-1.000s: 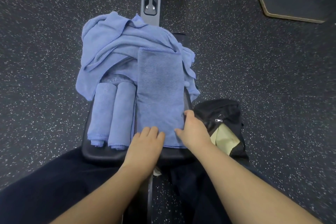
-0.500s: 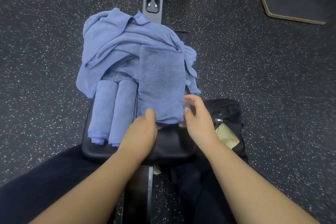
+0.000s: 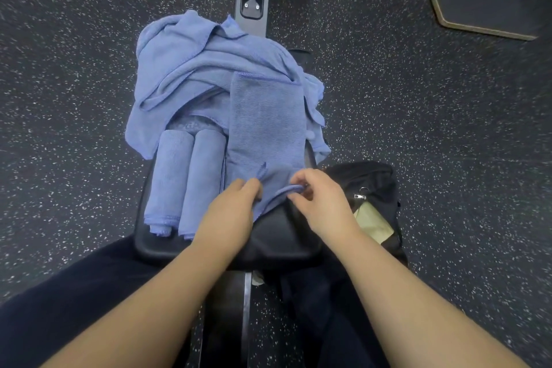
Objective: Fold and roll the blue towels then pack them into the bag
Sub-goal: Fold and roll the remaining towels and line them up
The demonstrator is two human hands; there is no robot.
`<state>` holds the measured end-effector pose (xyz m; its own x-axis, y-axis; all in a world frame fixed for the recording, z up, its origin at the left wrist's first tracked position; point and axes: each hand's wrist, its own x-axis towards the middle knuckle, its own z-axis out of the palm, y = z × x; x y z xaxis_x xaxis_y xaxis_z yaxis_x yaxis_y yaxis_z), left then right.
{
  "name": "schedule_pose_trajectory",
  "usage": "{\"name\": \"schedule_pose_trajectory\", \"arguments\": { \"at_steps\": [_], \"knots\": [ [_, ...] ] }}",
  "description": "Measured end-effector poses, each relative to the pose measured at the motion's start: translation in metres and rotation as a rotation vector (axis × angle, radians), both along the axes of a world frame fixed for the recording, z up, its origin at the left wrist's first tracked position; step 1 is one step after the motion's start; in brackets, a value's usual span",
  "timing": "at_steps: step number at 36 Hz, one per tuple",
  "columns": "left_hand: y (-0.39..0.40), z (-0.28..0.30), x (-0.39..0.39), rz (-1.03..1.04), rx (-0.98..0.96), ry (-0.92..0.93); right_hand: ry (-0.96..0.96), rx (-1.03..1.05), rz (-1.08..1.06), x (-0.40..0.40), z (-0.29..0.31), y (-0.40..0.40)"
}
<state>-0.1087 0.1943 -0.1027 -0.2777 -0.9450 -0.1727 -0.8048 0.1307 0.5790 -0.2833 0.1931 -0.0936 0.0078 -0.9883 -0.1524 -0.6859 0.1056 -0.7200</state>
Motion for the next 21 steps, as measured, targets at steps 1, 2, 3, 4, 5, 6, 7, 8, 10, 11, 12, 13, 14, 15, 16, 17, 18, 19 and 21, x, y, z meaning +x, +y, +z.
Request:
{"name": "schedule_pose_trajectory", "arguments": {
  "at_steps": [1, 2, 3, 4, 5, 6, 7, 8, 10, 11, 12, 13, 14, 15, 16, 17, 18, 19, 21],
  "knots": [
    [0.001, -0.002, -0.001, -0.015, -0.008, 0.010, 0.009, -0.018, 0.017, 0.000, 0.000, 0.000],
    [0.001, -0.002, -0.002, -0.031, -0.020, 0.011, 0.025, -0.028, 0.033, -0.001, 0.000, 0.000],
    [0.003, -0.003, -0.003, -0.049, -0.020, 0.000, 0.047, -0.029, 0.050, -0.002, 0.001, 0.000],
    [0.004, -0.004, -0.005, -0.074, -0.006, -0.021, 0.071, -0.022, 0.065, -0.003, 0.003, 0.001],
    [0.005, -0.005, -0.006, -0.106, 0.007, -0.061, 0.090, -0.009, 0.082, -0.004, 0.004, 0.001],
    [0.006, -0.006, -0.007, -0.150, 0.011, -0.118, 0.105, 0.008, 0.100, -0.006, 0.006, 0.002],
    [0.007, -0.007, -0.009, -0.195, -0.002, -0.163, 0.121, 0.031, 0.120, -0.008, 0.008, 0.003],
    [0.008, -0.008, -0.010, -0.236, -0.032, -0.194, 0.145, 0.062, 0.142, -0.010, 0.011, 0.004],
    [0.011, -0.010, -0.011, -0.284, -0.102, -0.243, 0.214, 0.116, 0.186, -0.012, 0.015, 0.007],
    [0.012, -0.012, -0.011, -0.291, -0.139, -0.266, 0.252, 0.132, 0.196, -0.012, 0.017, 0.009],
    [0.012, -0.014, -0.011, -0.296, -0.189, -0.275, 0.284, 0.136, 0.196, -0.012, 0.017, 0.011],
    [0.013, -0.014, -0.012, -0.307, -0.234, -0.270, 0.308, 0.132, 0.191, -0.013, 0.018, 0.013],
    [0.014, -0.013, -0.014, -0.319, -0.284, -0.261, 0.315, 0.130, 0.182, -0.013, 0.019, 0.014],
    [0.015, -0.012, -0.014, -0.333, -0.326, -0.255, 0.305, 0.134, 0.174, -0.012, 0.020, 0.014],
    [0.015, -0.012, -0.015, -0.339, -0.354, -0.261, 0.288, 0.144, 0.177, -0.011, 0.022, 0.015],
    [0.015, -0.013, -0.016, -0.348, -0.368, -0.275, 0.282, 0.153, 0.188, -0.010, 0.023, 0.015],
    [0.016, -0.013, -0.016, -0.359, -0.365, -0.286, 0.291, 0.162, 0.200, -0.009, 0.025, 0.015],
    [0.016, -0.013, -0.016, -0.368, -0.357, -0.287, 0.307, 0.169, 0.208, -0.008, 0.026, 0.016],
    [0.017, -0.016, -0.016, -0.364, -0.345, -0.283, 0.305, 0.173, 0.208, -0.009, 0.025, 0.017]
  ]
}}
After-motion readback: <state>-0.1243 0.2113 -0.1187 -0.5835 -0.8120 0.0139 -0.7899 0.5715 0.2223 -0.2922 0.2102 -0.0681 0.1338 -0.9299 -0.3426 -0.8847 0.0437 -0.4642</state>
